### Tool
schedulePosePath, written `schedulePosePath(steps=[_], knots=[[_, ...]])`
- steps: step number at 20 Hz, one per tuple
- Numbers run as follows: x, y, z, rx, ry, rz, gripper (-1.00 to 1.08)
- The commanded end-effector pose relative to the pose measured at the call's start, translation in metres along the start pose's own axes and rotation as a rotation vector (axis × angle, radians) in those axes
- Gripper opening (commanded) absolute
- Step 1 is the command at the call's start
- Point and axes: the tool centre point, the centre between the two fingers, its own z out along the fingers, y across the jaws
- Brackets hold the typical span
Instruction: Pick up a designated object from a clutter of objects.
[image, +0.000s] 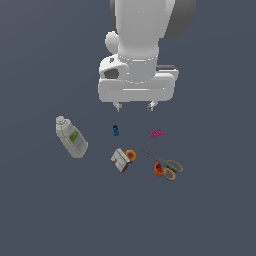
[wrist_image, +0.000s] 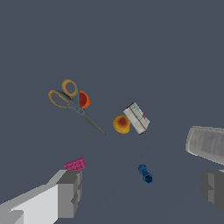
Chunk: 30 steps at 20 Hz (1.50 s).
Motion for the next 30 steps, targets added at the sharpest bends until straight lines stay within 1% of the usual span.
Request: schedulePosePath(steps=[1,11,18,24,30], knots=[[0.000,0.000,0.000,0.000,0.000,0.000,1.00],[0.008,-0.001,-0.005,0.024,0.019,-0.015,1.00],[0.010,-0.004,0.002,0.021,0.017,-0.032,1.00],[0.022,-0.018,0.028,0.010,0.010,-0.106,1.00],[0.037,-0.044,0.076,-0.002,-0.001,-0.238,1.00]])
